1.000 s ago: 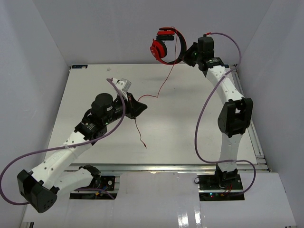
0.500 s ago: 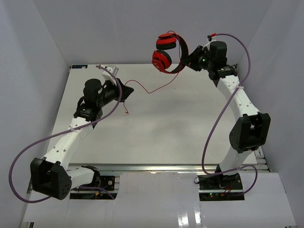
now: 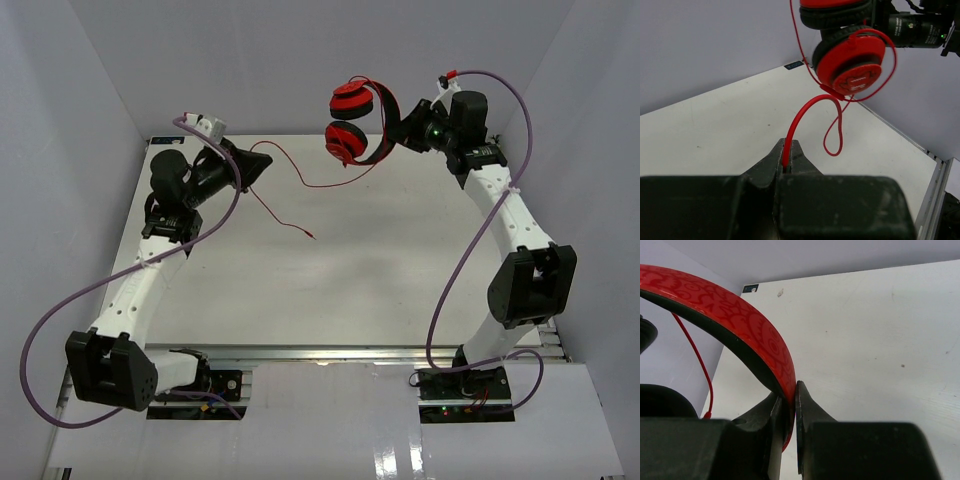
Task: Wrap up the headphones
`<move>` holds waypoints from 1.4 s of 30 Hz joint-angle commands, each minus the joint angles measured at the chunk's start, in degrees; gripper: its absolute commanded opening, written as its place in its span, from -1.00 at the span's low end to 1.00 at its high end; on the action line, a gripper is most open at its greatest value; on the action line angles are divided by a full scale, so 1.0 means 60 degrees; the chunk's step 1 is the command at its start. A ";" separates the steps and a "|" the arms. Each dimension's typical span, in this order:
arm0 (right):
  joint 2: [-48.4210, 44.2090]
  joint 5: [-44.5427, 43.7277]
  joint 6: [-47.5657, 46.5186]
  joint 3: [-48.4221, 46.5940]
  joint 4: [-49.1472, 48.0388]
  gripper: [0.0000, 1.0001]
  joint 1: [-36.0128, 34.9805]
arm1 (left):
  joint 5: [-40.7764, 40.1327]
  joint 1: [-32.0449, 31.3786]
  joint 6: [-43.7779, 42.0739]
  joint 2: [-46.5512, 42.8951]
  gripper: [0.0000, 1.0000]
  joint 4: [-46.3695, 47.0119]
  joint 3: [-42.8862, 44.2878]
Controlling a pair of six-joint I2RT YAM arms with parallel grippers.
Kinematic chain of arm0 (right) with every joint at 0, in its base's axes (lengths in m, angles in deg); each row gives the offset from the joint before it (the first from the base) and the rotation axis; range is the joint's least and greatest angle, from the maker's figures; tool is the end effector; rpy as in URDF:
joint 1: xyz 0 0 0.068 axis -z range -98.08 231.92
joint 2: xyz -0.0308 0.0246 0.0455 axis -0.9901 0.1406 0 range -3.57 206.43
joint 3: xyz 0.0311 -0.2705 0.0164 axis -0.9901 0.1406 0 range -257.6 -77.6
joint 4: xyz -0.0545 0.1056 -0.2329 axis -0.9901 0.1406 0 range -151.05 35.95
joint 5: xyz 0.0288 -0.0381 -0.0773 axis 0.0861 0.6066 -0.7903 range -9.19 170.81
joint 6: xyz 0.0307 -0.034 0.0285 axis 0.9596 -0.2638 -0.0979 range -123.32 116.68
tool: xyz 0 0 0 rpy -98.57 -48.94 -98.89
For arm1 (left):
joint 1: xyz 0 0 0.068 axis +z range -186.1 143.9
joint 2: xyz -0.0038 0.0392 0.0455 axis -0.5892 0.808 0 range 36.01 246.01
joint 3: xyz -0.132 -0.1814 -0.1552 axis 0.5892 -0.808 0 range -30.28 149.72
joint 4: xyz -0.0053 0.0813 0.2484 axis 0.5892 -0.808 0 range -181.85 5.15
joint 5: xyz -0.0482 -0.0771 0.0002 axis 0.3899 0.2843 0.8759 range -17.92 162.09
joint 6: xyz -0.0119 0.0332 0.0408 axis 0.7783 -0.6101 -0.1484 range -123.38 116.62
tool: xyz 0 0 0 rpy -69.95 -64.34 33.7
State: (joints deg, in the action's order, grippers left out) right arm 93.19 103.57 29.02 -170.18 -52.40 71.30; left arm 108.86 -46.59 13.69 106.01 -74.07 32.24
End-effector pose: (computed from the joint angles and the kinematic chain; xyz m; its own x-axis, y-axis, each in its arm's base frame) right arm 0.3945 0.0881 0.3938 -0.4736 0.4130 -0.7779 -0.3402 0.7289 0.5941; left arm 0.2741 -0.0724 0.3950 -0.1610 -0.2092 -0.9645 0.7179 0.6458 -0.2599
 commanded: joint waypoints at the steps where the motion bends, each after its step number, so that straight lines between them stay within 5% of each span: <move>1: -0.0839 0.1456 -0.0131 0.0409 -0.1825 -0.85 0.0169 | 0.0523 0.0470 0.0428 0.0592 -1.00 0.0928 0.0370; 6: -0.1004 0.2222 -0.0065 0.0917 -0.2408 -0.85 0.0228 | 0.1363 0.0577 0.0585 0.1122 -1.00 0.1469 0.0815; 12: -0.0954 0.2354 -0.0141 0.1153 -0.2598 -0.85 0.0281 | 0.4162 0.0650 0.1047 0.1611 -1.00 0.2515 0.1226; 21: -0.0939 0.2487 -0.0368 0.1367 -0.2598 -0.85 0.0393 | 0.4920 0.1028 0.1223 0.1297 -1.00 0.3723 0.0903; 29: -0.0879 0.2486 -0.0245 0.1407 -0.2704 -0.85 0.0437 | 0.6472 0.1031 0.3057 0.1418 -1.00 0.6044 0.0848; 34: -0.0826 0.2373 -0.0237 0.1400 -0.2700 -0.85 0.0437 | 0.7263 0.1021 0.5523 0.1749 -1.00 0.8776 0.1001; 42: -0.0868 0.2526 -0.0159 0.1431 -0.2730 -0.85 0.0437 | 0.7157 0.1052 0.4095 0.1546 -1.00 0.7040 0.1092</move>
State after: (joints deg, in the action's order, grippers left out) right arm 90.21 116.97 26.29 -161.15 -64.20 73.65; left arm 151.08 -40.48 42.09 116.69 -28.41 37.07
